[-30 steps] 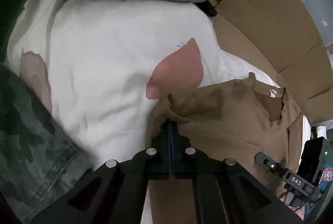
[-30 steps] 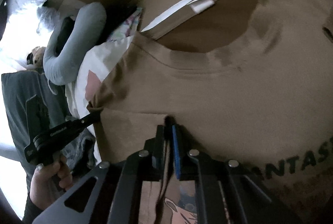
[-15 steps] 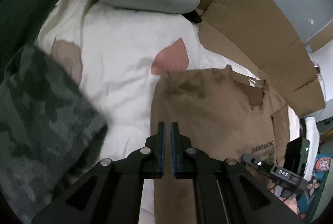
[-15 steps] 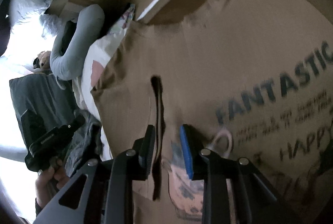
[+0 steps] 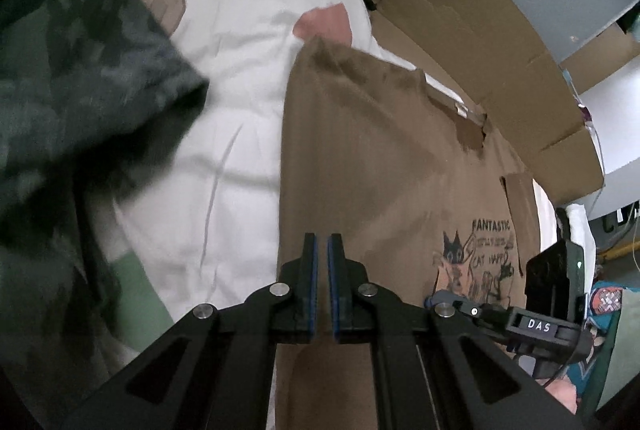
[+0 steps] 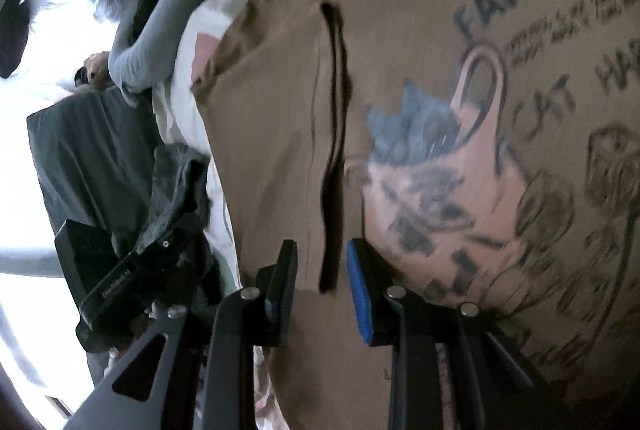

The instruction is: Fold clothes

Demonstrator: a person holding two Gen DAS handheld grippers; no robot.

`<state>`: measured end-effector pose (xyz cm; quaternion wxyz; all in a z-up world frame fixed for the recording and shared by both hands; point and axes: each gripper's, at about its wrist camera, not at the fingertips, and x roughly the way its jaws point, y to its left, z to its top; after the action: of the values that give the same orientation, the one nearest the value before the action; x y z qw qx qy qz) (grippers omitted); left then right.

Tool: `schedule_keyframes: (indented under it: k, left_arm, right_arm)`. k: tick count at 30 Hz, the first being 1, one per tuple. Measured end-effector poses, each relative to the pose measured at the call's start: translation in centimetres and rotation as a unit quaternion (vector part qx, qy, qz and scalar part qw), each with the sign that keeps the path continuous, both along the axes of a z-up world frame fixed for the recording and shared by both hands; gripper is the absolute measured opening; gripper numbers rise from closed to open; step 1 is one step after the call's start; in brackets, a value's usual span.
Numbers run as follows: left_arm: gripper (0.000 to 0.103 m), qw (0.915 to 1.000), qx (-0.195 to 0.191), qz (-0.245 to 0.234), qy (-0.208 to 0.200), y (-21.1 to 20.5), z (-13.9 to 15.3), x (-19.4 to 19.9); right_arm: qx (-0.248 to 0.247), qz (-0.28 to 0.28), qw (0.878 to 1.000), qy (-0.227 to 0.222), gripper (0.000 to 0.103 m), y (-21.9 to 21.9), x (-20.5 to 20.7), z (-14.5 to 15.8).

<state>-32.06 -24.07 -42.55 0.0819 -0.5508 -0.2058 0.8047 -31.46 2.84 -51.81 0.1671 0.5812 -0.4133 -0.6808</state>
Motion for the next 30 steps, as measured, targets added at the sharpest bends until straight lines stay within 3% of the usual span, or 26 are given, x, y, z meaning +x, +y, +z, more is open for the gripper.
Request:
schedule_keyframes:
  k: [12, 14, 15, 16, 24, 30]
  left_arm:
    - [0.005, 0.9995, 0.026, -0.020, 0.007, 2.6, -1.3, 2.7]
    - [0.005, 0.9996, 0.021, -0.019, -0.003, 2.7, -2.2, 2.6]
    - [0.005, 0.9996, 0.017, -0.020, -0.009, 2.8, -2.7, 2.5]
    - [0.005, 0.9996, 0.012, -0.020, -0.015, 2.8, -3.1, 2.4]
    - [0.005, 0.9991, -0.007, -0.009, -0.040, 2.8, -5.0, 1.8]
    - [0.005, 0.9991, 0.005, 0.000, -0.042, 2.7, -4.5, 1.9]
  right_arm:
    - [-0.002, 0.014, 1.000, -0.024, 0.029, -3.0, 1.5, -1.0]
    - [-0.002, 0.011, 1.000, -0.028, 0.023, -3.0, 1.4, -1.1]
    - [0.001, 0.011, 1.000, -0.027, 0.011, -2.9, 1.4, -1.0]
    - [0.009, 0.012, 1.000, -0.025, 0.005, -2.8, 1.3, -0.8]
    - [0.030, 0.015, 0.999, 0.008, 0.004, -2.7, 1.4, 2.4]
    - [0.049, 0.004, 0.999, -0.018, 0.006, -2.6, 1.7, 2.9]
